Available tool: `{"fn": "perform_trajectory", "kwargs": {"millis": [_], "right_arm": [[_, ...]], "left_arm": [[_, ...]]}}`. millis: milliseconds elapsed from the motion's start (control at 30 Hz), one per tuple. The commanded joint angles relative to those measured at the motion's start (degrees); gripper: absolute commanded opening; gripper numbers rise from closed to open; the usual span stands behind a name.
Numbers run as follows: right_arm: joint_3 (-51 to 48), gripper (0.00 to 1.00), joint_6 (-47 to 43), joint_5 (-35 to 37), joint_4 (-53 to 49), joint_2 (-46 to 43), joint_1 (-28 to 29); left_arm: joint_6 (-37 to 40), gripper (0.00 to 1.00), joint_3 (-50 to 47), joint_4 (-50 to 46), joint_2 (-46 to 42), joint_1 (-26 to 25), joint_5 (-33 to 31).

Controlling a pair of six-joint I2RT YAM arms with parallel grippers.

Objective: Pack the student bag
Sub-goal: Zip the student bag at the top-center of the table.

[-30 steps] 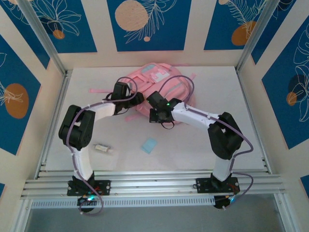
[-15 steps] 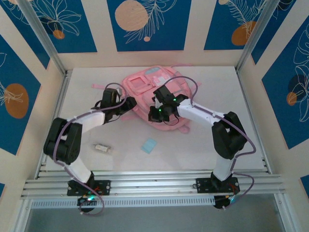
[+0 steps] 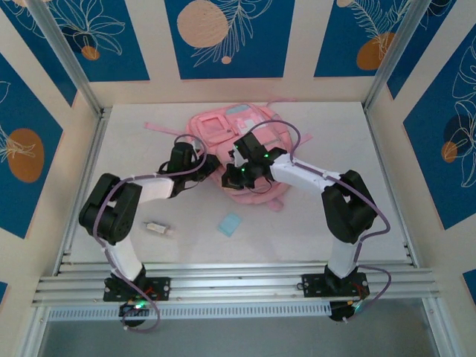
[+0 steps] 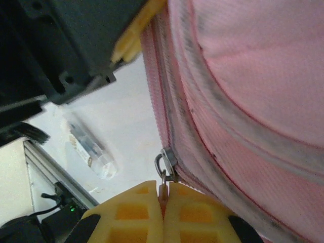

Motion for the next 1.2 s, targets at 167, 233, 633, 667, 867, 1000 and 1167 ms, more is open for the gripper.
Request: {"fn": "perform_trajectory", "kwargs": {"millis": [167,233,633,667,867,1000,1167], "right_arm": [[-3.80,0.00,-15.52,6.70,-20.72,-6.36,-2.53],[-4.45,0.00,-17.63,8.62,-22.22,-7.54,-5.29],[-0.80,0.00,-22.61,16.66,-21.85,-6.27,-18.89],[-0.99,0.00,-22.11,13.33,-20.39,-6.55,-18.34],[-2.42,0.00,-15.84,-2.40,-7.84,-5.21,-12.53],[-0.36,0.00,-12.21,-3.82,-1.91,-3.07,-8.45],[5.37,0.00,-8.89,-7.01,1.76,1.26,-5.56]], "left_arm": [[10.08,0.00,3.37,-7.53,-1.65,2.07,-1.50],[12.68,0.00,4.52,-11.02,-2.27,2.95,-0.25],[23.63,0.08,18.73,-26.23,4.48,10.78,4.12],[23.14,0.29,20.41,-27.43,5.25,11.02,4.53],[18.91,0.67,15.25,-26.17,-1.29,10.85,4.51],[15.05,0.75,5.25,-22.93,-10.65,10.28,3.46],[9.70,0.76,-4.80,-20.54,-18.42,7.31,2.09]]}}
